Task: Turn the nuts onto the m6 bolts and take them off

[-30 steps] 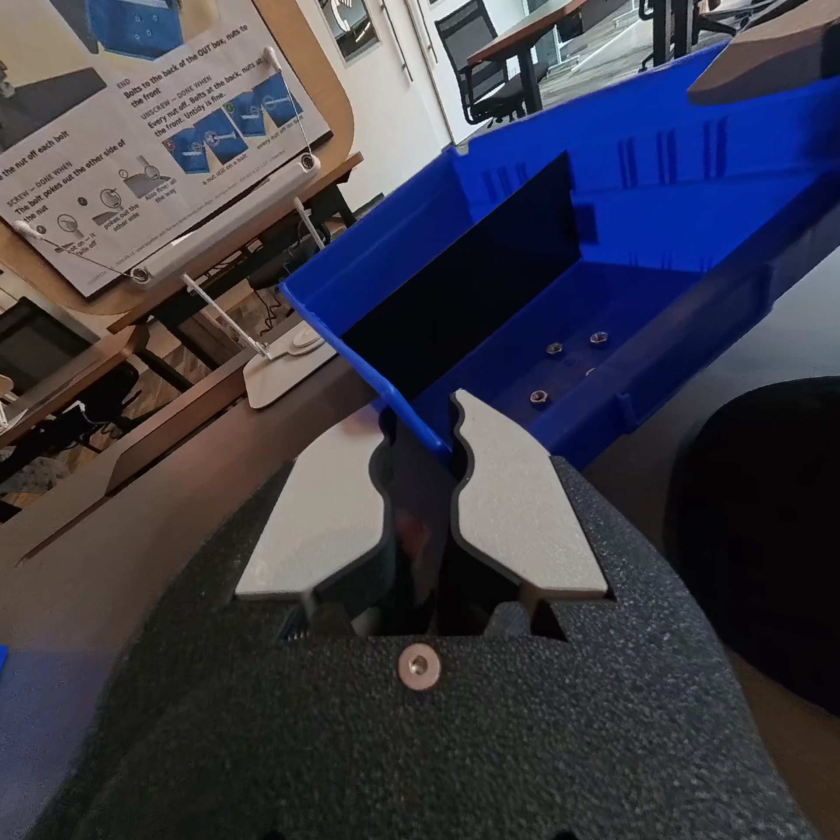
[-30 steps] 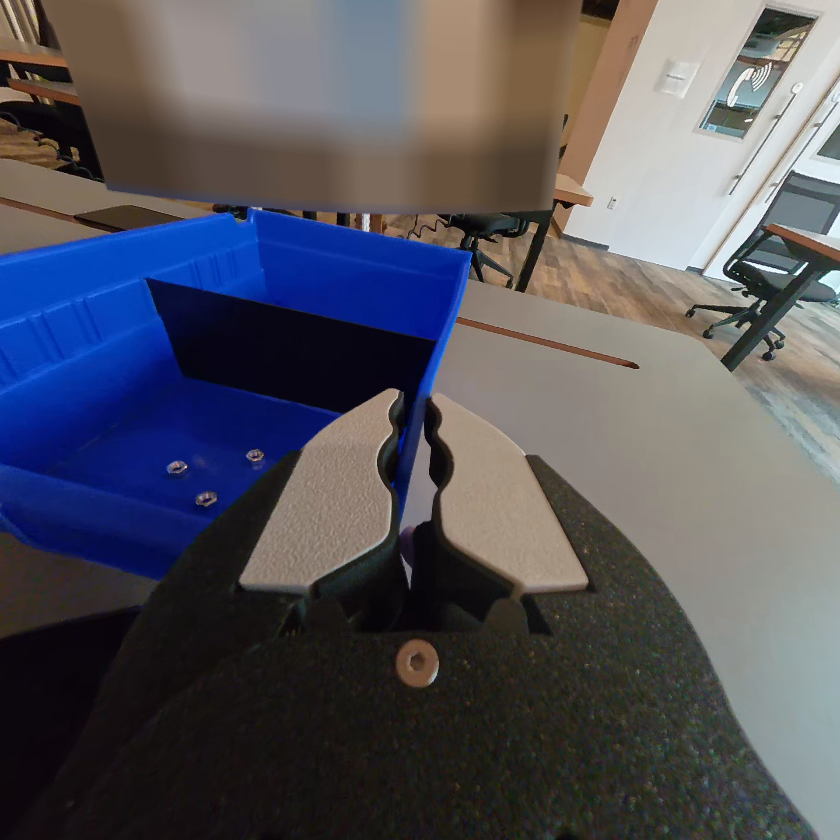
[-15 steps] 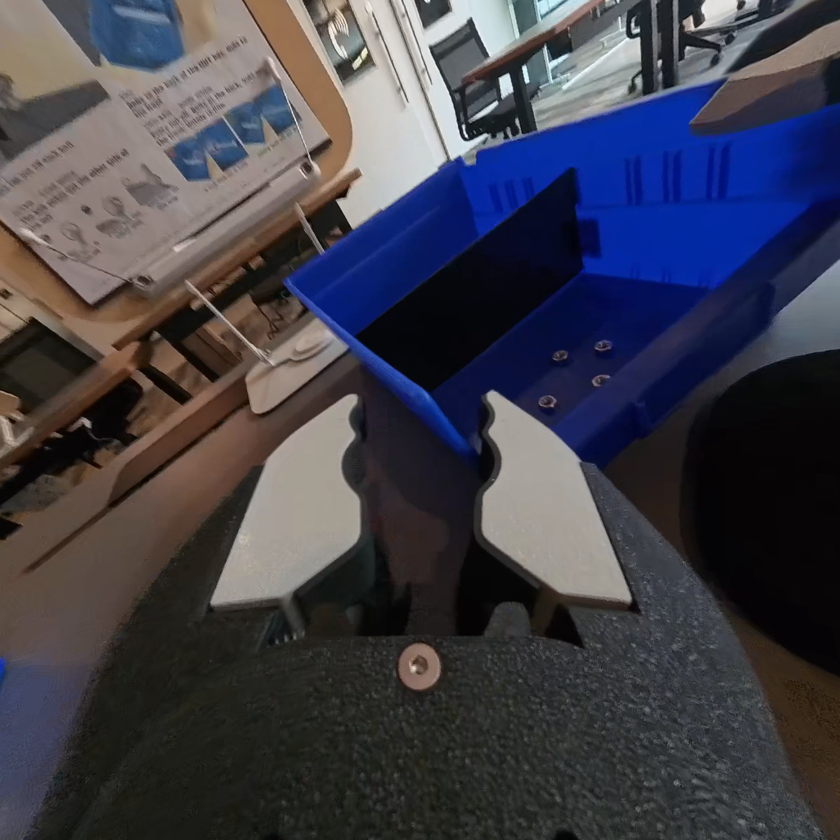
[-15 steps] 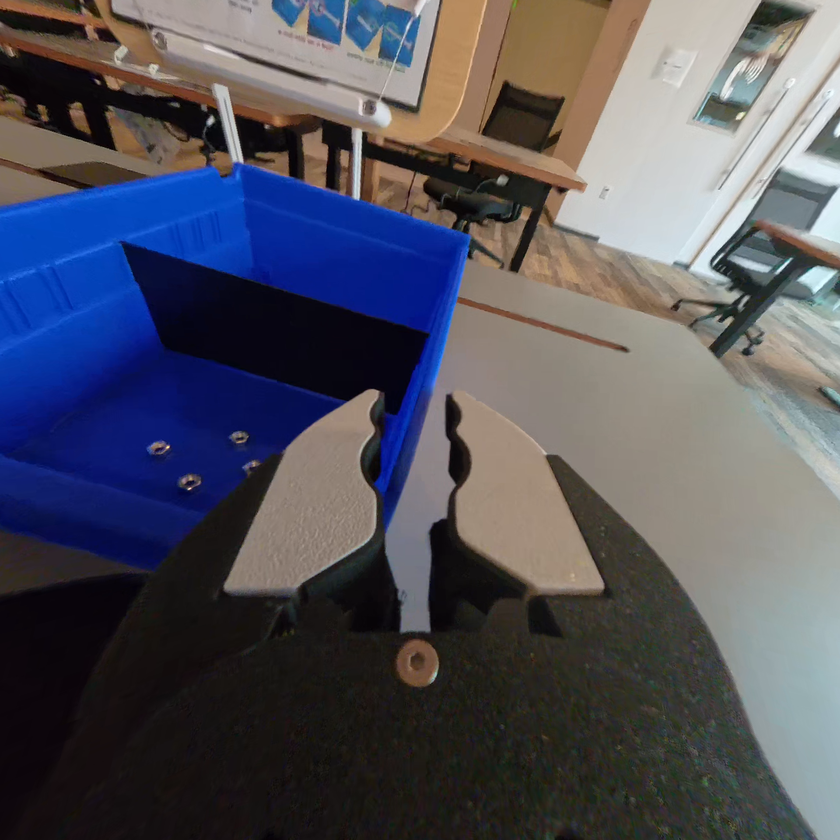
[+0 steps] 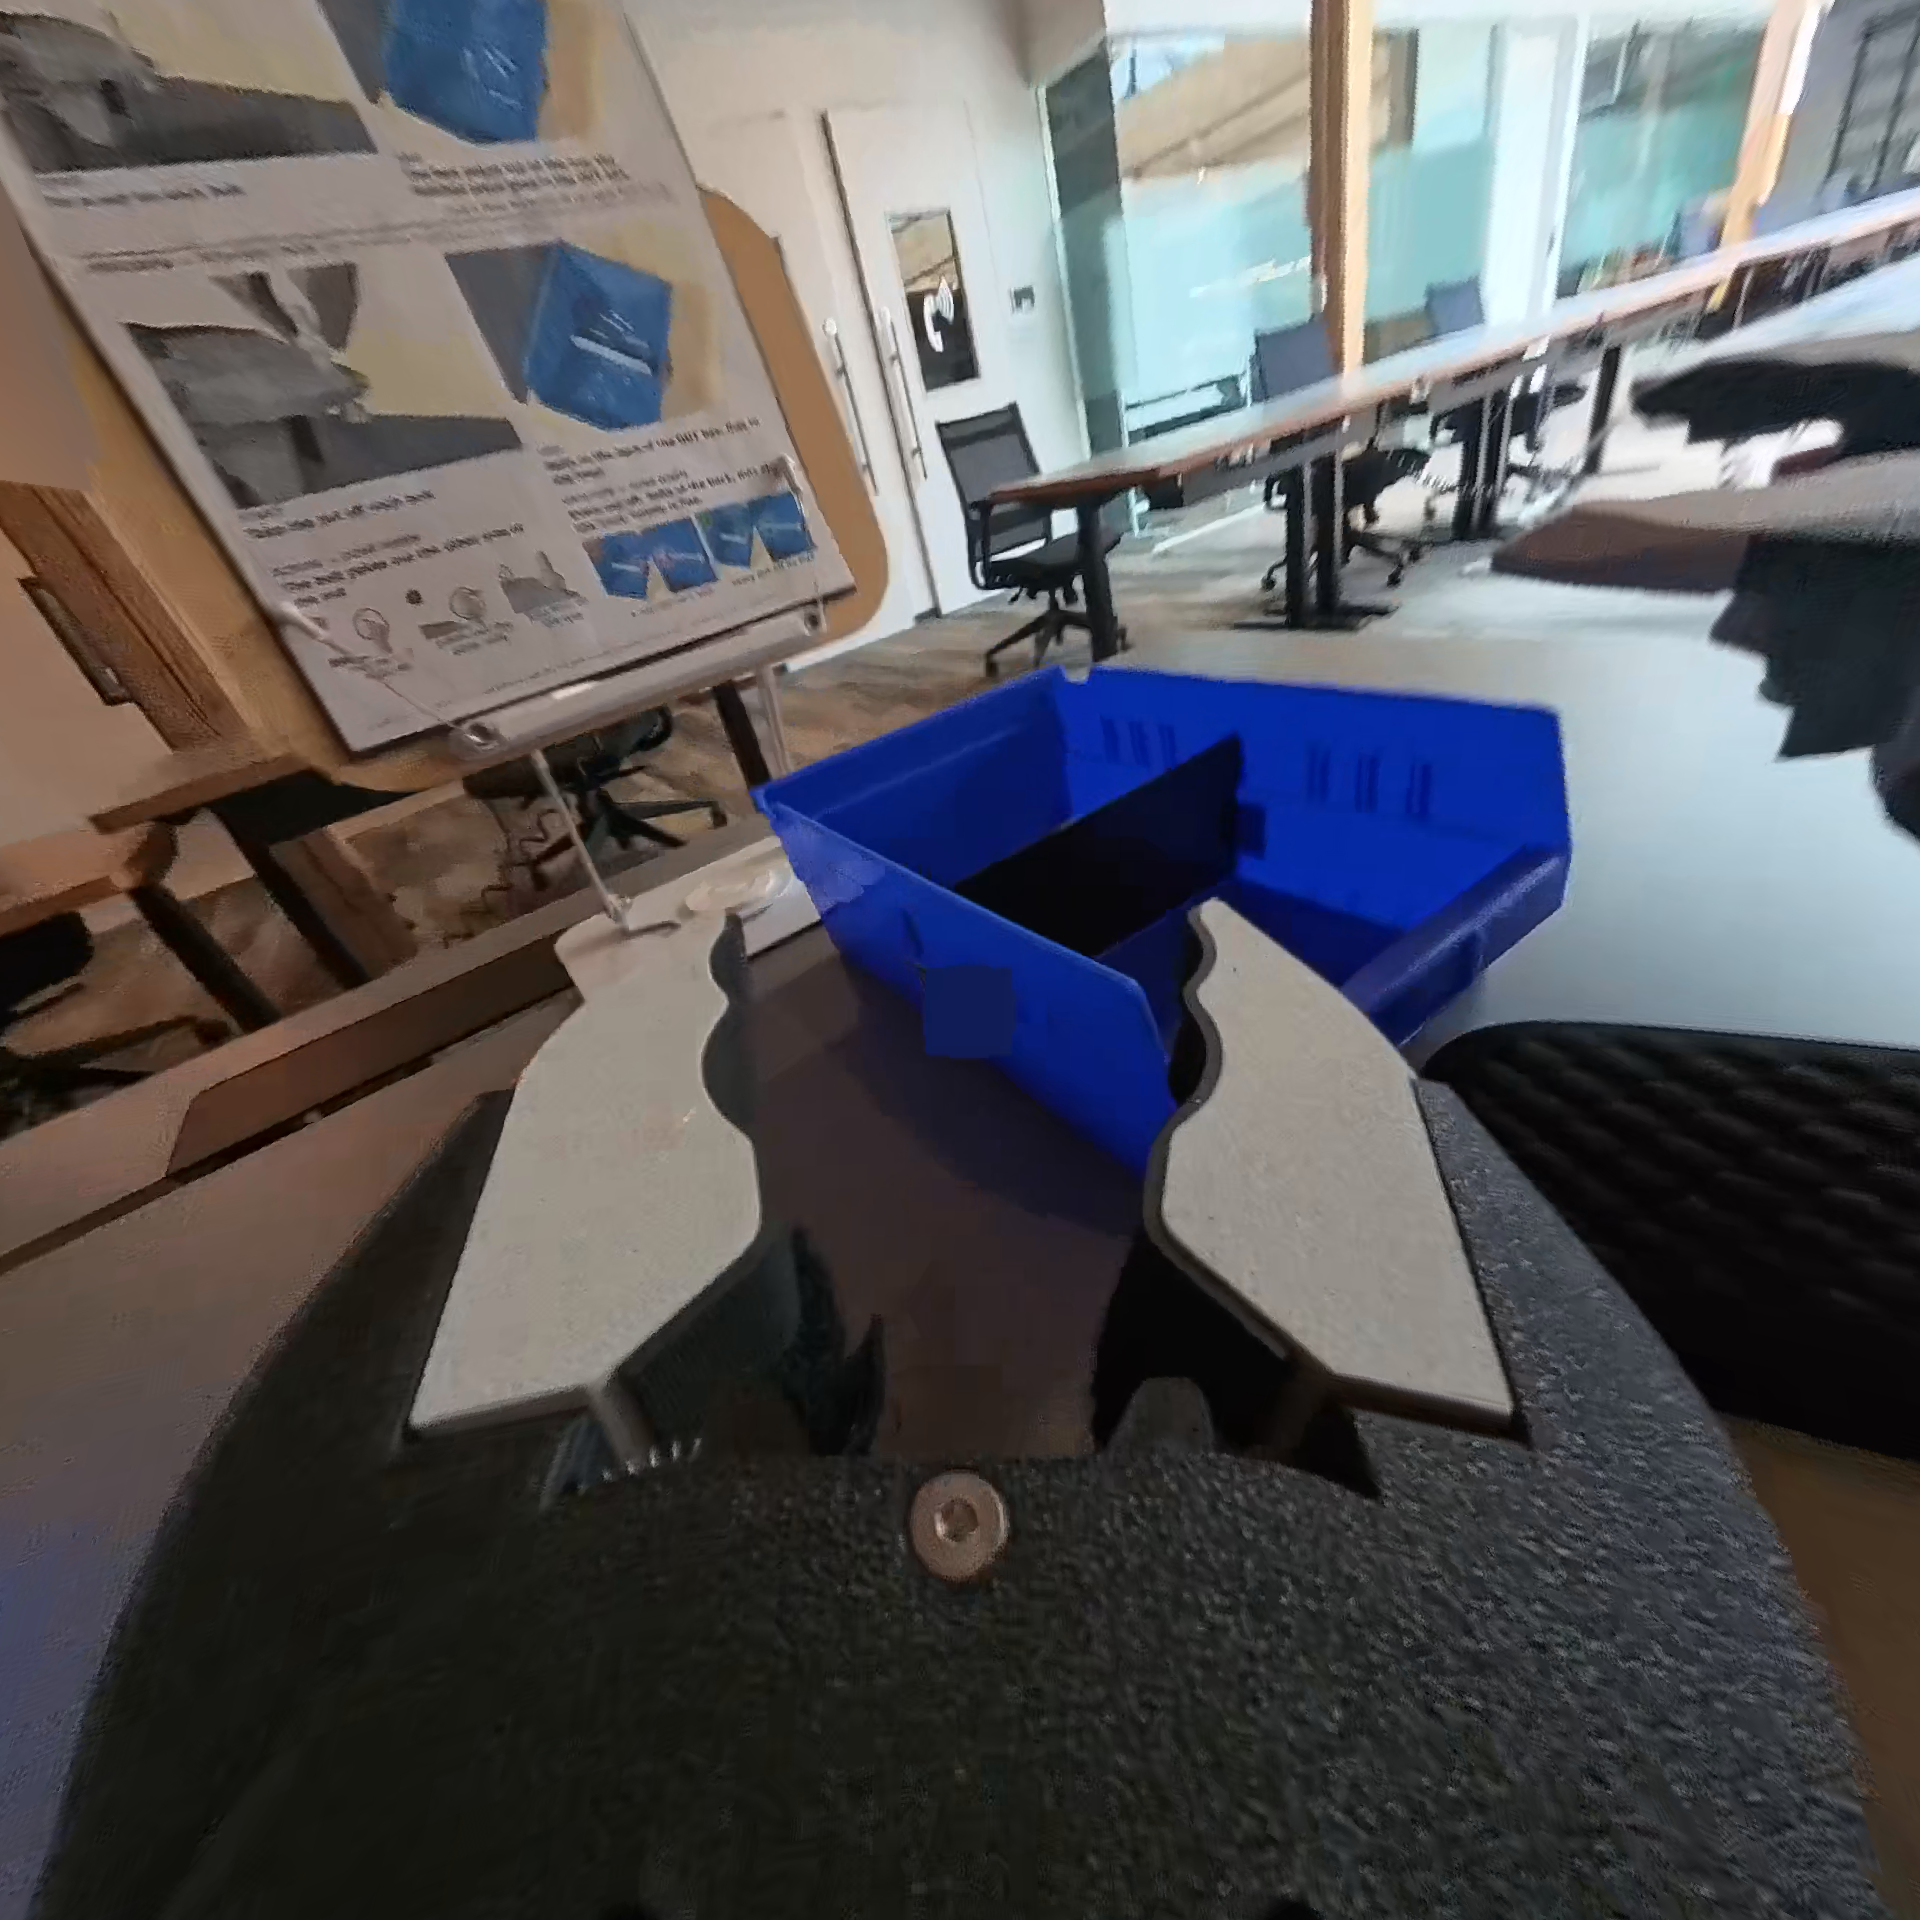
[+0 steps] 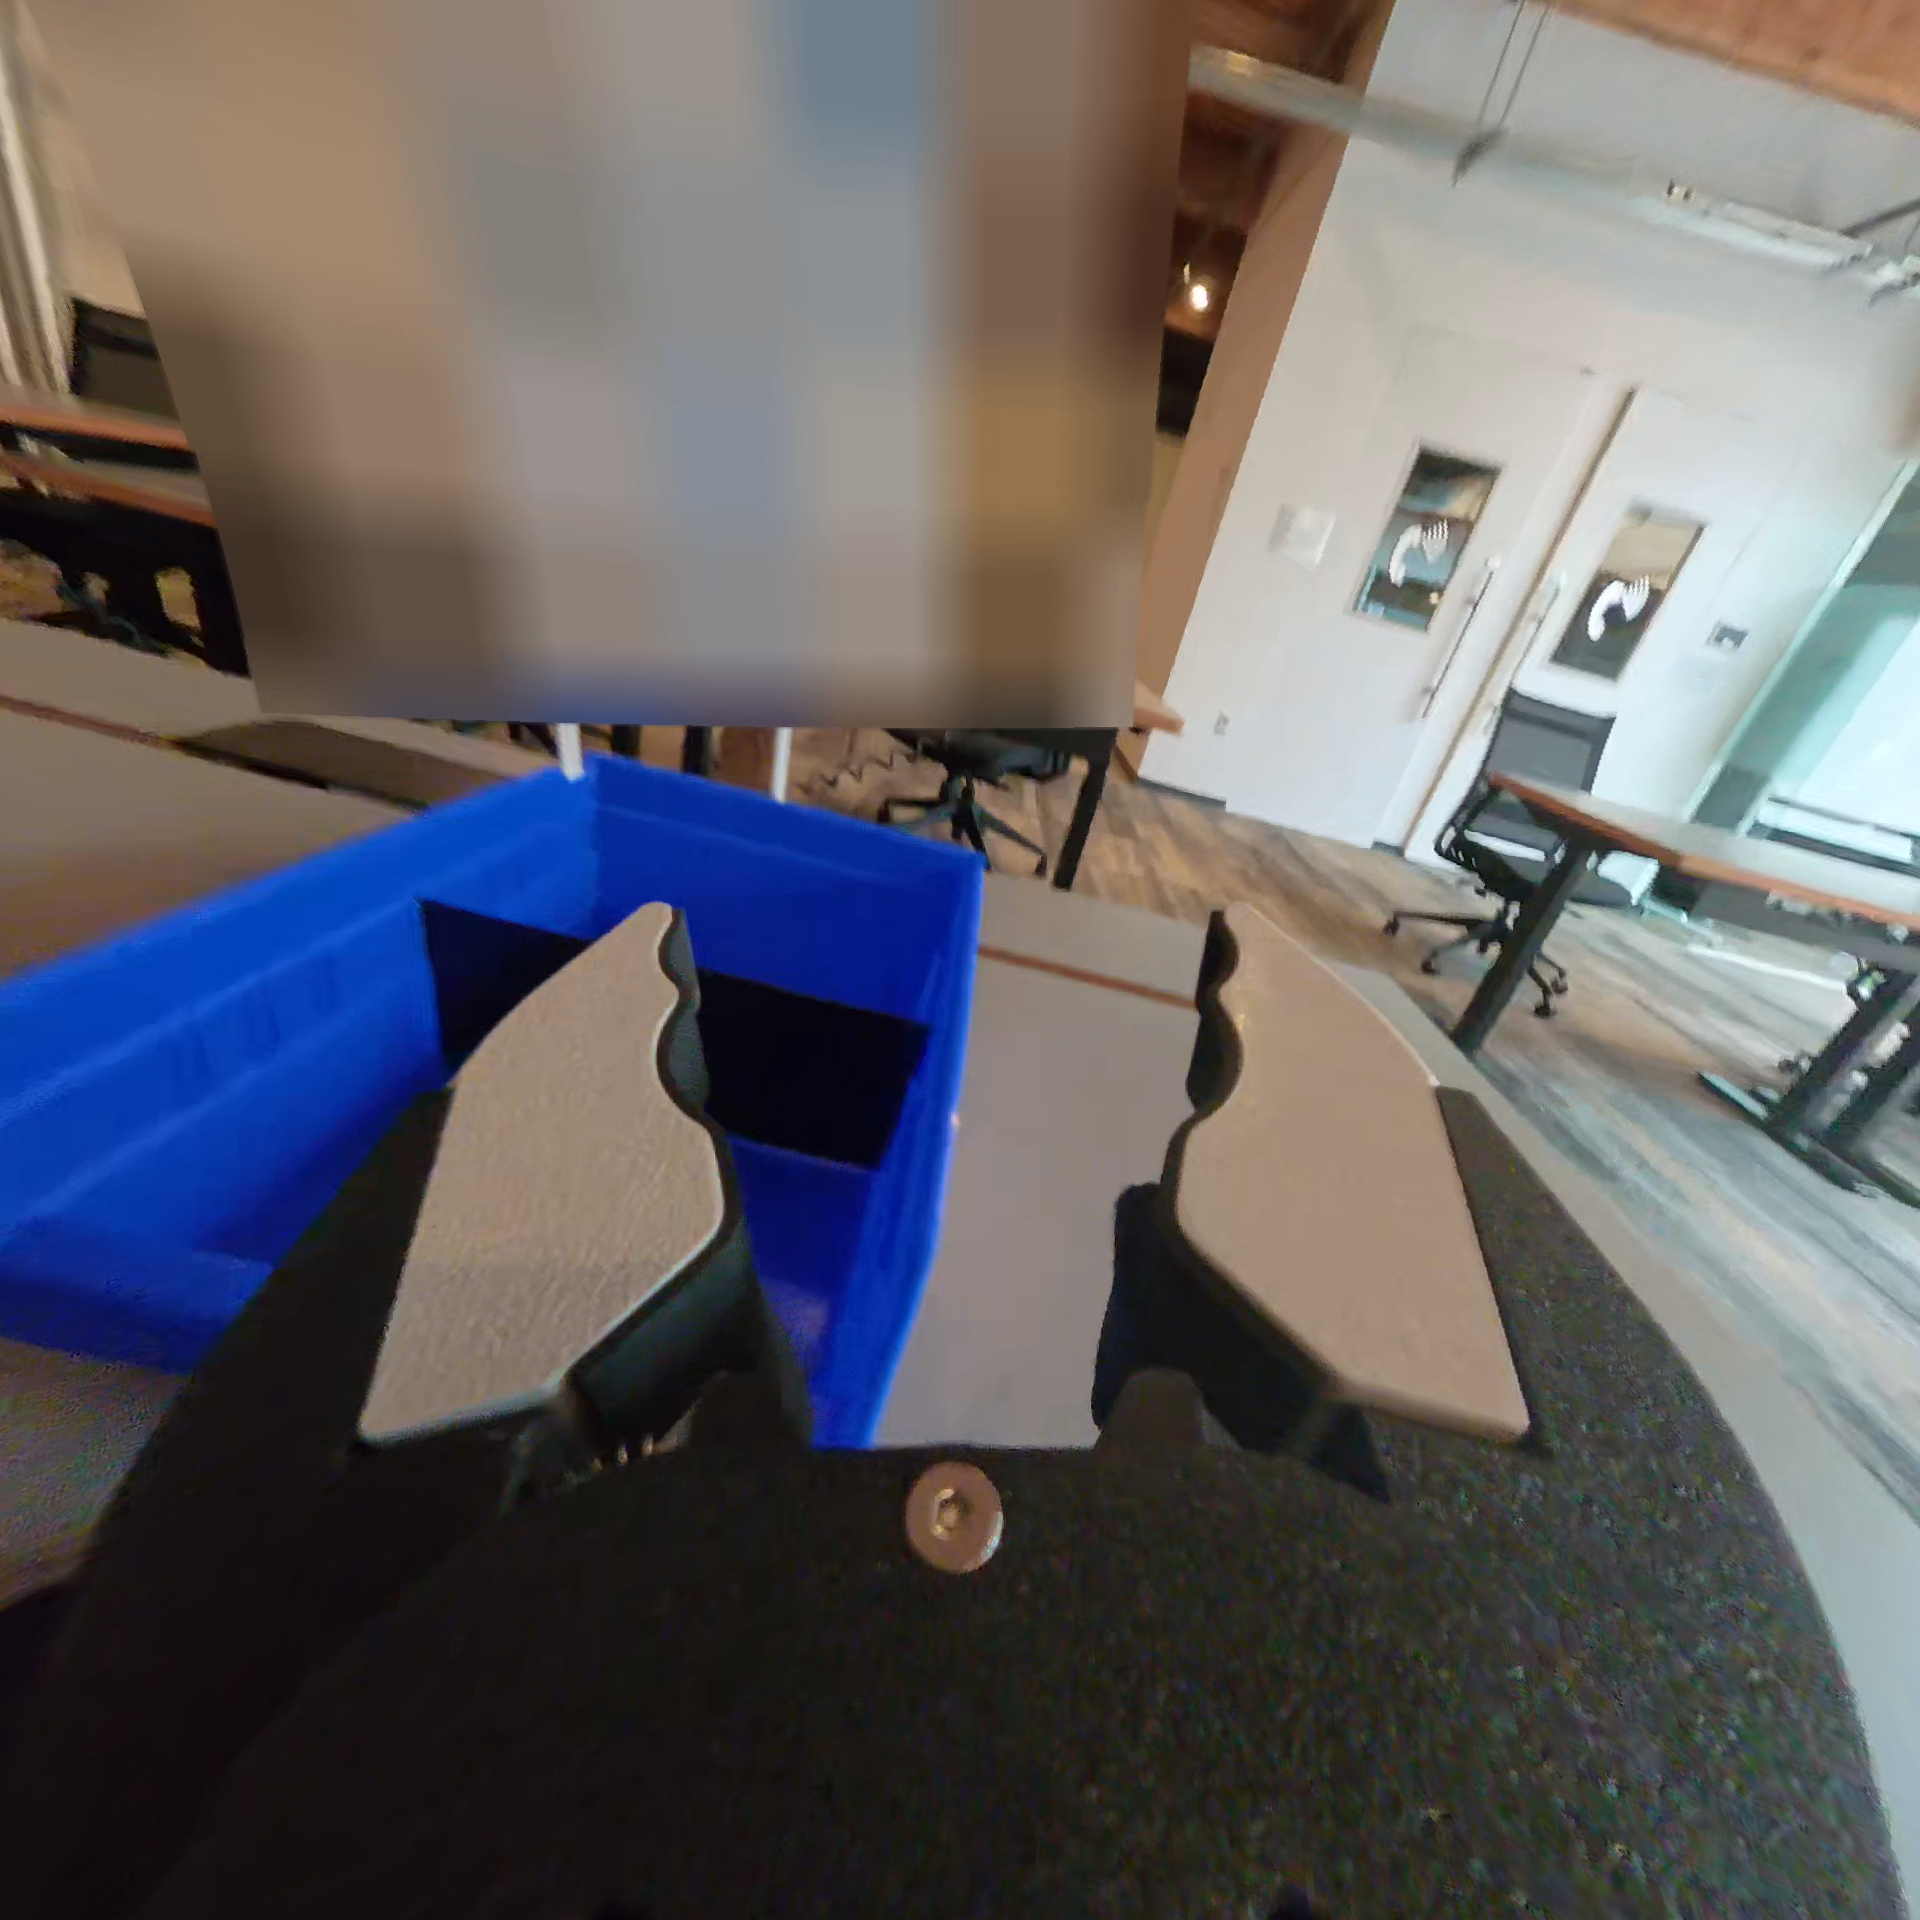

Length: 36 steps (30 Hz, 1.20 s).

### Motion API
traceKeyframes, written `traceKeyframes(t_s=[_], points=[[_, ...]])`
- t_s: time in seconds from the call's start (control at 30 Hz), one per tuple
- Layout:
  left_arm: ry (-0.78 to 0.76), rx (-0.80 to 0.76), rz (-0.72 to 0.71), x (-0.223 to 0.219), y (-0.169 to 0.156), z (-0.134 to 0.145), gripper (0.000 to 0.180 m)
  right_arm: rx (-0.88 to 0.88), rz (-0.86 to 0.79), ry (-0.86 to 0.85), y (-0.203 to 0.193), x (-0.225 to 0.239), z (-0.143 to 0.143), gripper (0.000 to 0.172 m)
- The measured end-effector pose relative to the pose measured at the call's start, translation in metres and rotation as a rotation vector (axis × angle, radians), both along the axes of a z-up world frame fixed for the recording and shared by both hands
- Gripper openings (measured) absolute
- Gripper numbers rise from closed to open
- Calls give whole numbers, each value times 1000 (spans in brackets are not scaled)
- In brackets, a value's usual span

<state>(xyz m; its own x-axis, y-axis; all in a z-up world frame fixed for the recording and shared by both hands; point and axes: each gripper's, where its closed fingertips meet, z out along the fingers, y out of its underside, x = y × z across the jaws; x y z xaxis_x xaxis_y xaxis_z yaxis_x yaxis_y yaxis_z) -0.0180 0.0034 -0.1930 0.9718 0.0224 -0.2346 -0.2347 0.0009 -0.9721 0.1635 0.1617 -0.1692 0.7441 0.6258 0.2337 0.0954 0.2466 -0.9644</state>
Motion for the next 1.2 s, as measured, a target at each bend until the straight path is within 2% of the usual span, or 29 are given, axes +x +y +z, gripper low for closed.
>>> traceKeyframes(t_s=[0.1, 0.17, 0.27, 0.37, 0.5, 0.63, 0.73, 0.87, 0.97, 1.07, 1.2], points=[[-69, 34, -1, -34, -38, 28, 86, 99, 45, 26, -33, -19, 29, 94], [-85, 59, 52, -68, -68, 44, 86, 154, 99, 59, -59, -38, 50, 95], [-65, 118, 197, -126, -124, 60, 85, 181, 253, 153, -108, -79, 76, 98], [-57, 159, 391, -189, -189, 63, 81, 145, 469, 228, -164, -134, 88, 101], [-115, 171, 594, -257, -269, 45, 79, 49, 716, 220, -229, -217, 73, 110], [-164, 80, 736, -311, -314, 13, 80, -112, 845, 100, -277, -299, 22, 119], [-154, -32, 797, -343, -325, -14, 80, -193, 844, -22, -294, -343, -18, 117], [-208, -173, 775, -369, -318, -54, 81, -197, 786, -227, -299, -381, -64, 107], [-216, -240, 764, -378, -311, -71, 79, -269, 795, -282, -304, -397, -84, 104], [-212, -263, 749, -383, -302, -77, 75, -332, 807, -325, -308, -408, -100, 105], [-223, -284, 728, -386, -290, -84, 72, -356, 798, -365, -307, -419, -107, 104]])
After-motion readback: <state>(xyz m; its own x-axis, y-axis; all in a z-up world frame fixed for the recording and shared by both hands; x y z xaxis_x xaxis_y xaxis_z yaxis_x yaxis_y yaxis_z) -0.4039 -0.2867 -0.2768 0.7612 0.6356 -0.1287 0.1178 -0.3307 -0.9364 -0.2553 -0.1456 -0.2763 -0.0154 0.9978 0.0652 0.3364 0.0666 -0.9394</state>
